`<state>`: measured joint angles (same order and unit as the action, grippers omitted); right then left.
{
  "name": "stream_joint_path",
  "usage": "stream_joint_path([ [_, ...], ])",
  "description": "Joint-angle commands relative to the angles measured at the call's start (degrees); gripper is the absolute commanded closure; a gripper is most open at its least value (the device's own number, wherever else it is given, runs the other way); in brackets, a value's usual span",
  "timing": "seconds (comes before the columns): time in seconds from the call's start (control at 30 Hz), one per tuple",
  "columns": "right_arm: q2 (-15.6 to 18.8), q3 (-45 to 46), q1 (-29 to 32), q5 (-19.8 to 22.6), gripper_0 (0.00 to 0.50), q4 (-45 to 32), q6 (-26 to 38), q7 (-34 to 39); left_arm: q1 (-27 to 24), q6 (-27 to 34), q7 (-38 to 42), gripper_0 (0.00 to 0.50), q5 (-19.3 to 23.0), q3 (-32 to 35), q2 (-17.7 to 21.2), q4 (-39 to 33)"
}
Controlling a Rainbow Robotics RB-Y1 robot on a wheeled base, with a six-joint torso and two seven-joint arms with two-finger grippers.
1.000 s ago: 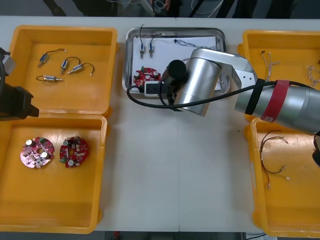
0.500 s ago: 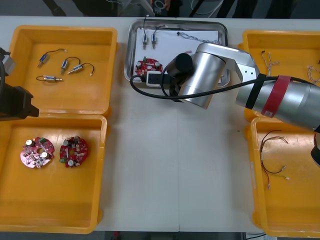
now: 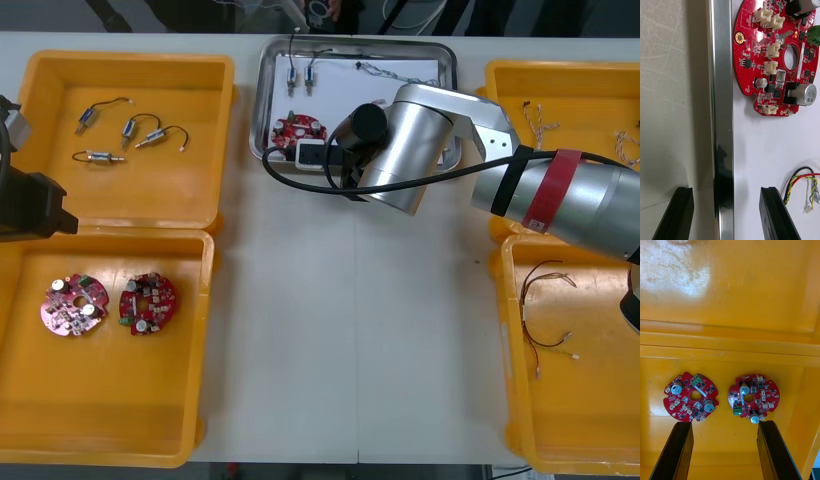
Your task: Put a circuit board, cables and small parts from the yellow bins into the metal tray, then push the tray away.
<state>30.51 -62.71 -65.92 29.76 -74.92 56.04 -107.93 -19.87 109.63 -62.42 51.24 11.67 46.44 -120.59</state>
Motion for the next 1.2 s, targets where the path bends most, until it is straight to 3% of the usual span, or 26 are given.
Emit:
stream_joint_path([
  [0.03,-0.63,2.68,-2.11,0.47,0.000,-0.66,0.47,-1.85,0.97,0.37,-4.29,0.000,0.43,1.87,2.69,-1.84],
  [0.2,-0.72,4.61,-2.11,2.32,0.000,-3.56,4.95,-1.67,0.97,0.37,-4.29,0.000,0.43,1.87,2.69,-1.84],
  [0.4,-0.72,6.90,-1.58,2.58,0.000,-10.24,15.59,-0.62,0.97,0.37,-4.29,0.000,0.43,1.87,2.69,-1.84],
  [0.9,-0.72,19.03,10.37,2.75,0.000,-29.14,40.99,1.58,0.97,0.37,-4.29,0.000,0.43,1.87,2.69,-1.84],
  [1.07,-0.63,26.76,14.94,4.69,0.000,-34.59,50.92,2.28,0.97,0.37,-4.29,0.000,0.43,1.87,2.69,-1.84],
  [1.2,-0.28,33.27,18.02,6.36,0.000,-38.02,53.96,2.72,0.97,0.37,-4.29,0.000,0.43,1.87,2.69,-1.84],
])
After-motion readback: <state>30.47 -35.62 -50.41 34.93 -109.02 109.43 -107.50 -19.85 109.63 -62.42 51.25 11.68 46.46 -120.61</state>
